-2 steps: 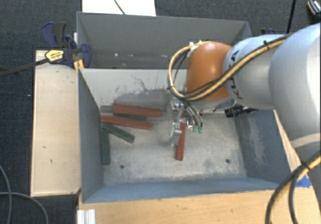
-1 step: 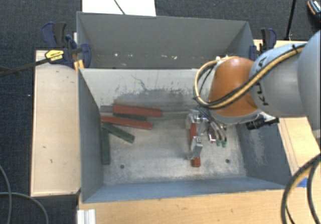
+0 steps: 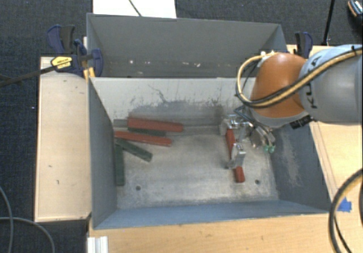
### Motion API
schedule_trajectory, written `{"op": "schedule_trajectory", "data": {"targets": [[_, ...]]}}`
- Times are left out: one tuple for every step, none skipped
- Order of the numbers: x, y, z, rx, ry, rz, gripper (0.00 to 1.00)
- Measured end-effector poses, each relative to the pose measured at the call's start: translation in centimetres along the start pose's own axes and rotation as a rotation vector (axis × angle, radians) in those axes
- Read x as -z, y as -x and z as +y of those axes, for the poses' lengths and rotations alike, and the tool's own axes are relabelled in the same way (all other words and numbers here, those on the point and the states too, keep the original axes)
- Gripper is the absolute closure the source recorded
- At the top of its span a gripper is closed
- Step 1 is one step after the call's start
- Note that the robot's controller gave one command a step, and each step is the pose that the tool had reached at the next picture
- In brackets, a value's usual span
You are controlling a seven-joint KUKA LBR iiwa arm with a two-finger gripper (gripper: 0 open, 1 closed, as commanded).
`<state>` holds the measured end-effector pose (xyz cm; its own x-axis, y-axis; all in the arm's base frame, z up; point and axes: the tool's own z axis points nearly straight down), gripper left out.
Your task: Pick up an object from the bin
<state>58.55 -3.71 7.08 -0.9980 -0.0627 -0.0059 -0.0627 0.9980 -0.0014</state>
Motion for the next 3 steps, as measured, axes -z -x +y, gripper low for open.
{"op": "schedule_trajectory", "data": {"targets": [[6.9, -1.3, 5.0, -0.005, 0.004, -0.004, 0.0], [-0.2, -5.4, -4.0, 0.398, 0.001, 0.008, 0.0], [5.7, -2.6, -5.3, 0.629, 0.0, -0.002, 0.0]]}}
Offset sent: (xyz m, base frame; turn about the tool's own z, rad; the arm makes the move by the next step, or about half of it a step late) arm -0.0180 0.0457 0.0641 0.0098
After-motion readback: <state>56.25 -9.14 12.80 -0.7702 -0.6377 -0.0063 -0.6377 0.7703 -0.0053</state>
